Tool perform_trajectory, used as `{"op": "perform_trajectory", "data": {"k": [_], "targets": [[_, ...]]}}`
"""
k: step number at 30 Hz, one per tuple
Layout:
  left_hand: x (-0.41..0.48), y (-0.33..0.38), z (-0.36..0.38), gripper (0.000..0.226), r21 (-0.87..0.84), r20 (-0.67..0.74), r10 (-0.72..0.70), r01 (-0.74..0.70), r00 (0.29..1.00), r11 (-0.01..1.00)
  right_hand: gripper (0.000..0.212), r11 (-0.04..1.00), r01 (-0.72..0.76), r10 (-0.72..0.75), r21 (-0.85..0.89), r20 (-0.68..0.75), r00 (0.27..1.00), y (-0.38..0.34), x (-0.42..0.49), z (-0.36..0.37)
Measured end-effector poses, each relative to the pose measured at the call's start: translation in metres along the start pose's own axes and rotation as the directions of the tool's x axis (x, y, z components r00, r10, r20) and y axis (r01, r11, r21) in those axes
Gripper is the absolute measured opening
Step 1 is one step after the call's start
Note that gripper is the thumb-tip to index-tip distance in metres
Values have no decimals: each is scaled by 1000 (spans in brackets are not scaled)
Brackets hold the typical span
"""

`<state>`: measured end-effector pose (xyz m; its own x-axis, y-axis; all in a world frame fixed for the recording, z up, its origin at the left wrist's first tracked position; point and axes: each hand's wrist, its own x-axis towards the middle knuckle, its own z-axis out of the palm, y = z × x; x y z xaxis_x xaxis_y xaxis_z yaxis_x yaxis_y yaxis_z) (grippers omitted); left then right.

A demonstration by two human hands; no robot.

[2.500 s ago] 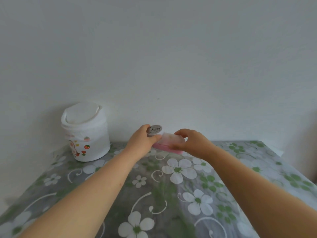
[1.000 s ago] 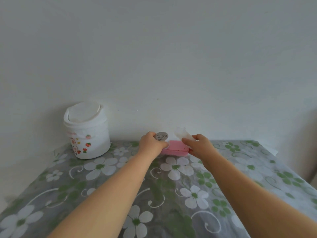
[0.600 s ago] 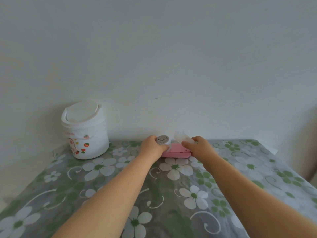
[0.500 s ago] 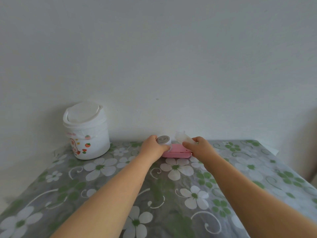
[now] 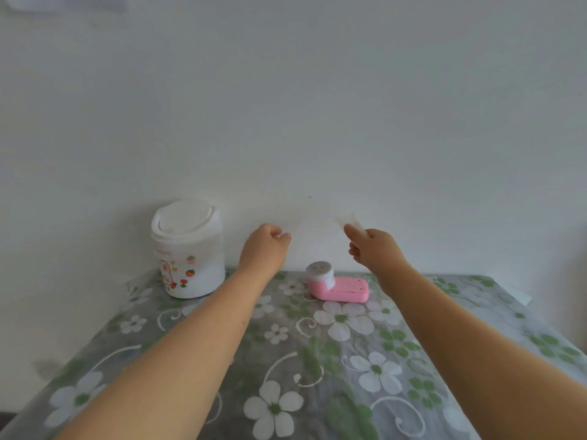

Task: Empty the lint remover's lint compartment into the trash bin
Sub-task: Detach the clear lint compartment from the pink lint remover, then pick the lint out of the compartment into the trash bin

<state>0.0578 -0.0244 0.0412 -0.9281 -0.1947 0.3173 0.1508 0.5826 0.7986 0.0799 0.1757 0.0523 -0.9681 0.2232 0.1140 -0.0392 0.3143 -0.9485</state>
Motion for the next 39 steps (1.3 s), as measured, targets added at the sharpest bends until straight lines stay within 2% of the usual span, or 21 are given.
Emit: {"op": "perform_trajectory", "data": {"k": [3,5,8,10,12,17,21,24,31,39], "targets": [[5,-3,-28,29,-13,-155,44,-47,987,999,51,997,17,-20,72,41,999,-22,-3,19],[6,-6,-50,24,-79,-240,61,-82,969,993,50,992,24,-32,121,68,997,-36,-6,35],[8,-12,-81,22,-137,-396,58,-121,916,983,48,987,38,-55,154,107,993,-51,-8,62],[11,-21,-101,20,-116,-493,40,-112,869,987,46,988,34,-56,153,142,988,-59,-9,81],[16,-31,-118,20,-97,-518,22,-84,855,992,43,986,19,-47,163,170,984,-65,-9,99],[31,-68,-149,38,-137,-463,-151,98,873,986,55,989,37,-70,143,233,970,-76,-8,142],[42,-92,-153,46,-352,-284,-334,227,899,908,54,991,47,-80,127,272,959,-82,-9,175],[42,-99,-147,44,-457,-207,-351,227,913,860,54,991,38,-75,126,298,952,-84,-10,194],[48,-112,-145,52,-509,-140,-381,264,914,819,61,993,9,-48,121,321,946,-84,-7,221],[47,-114,-144,28,-450,-170,-319,215,932,867,60,993,9,-46,117,311,949,-81,-3,223]]}}
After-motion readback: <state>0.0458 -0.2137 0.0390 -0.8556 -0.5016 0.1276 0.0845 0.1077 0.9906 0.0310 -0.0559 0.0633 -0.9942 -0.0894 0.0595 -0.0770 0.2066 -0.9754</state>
